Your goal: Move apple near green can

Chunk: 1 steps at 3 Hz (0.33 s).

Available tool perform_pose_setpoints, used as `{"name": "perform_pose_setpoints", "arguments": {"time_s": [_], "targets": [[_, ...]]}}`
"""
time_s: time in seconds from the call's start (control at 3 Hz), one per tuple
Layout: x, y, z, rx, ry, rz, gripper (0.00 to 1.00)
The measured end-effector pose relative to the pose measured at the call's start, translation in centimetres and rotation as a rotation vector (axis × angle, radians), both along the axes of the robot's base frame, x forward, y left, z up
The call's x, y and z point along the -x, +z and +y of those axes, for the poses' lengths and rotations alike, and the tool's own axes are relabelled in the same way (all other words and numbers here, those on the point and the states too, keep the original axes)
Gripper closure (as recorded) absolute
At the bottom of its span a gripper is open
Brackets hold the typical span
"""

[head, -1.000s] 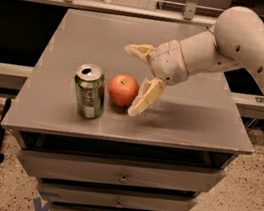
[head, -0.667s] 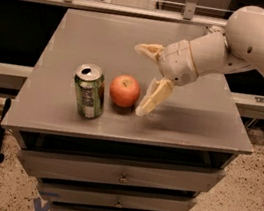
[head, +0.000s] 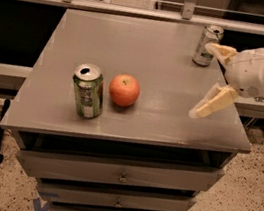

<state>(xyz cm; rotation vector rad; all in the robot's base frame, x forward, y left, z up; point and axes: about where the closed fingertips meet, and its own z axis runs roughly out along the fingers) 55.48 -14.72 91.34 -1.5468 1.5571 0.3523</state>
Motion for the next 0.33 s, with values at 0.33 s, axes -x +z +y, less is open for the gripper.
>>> {"name": "perform_pose_setpoints", "arguments": {"time_s": [0.33], "targets": [[0.26,0.07,-1.84,-0.002,-0.042,-0.007,0.0]]}}
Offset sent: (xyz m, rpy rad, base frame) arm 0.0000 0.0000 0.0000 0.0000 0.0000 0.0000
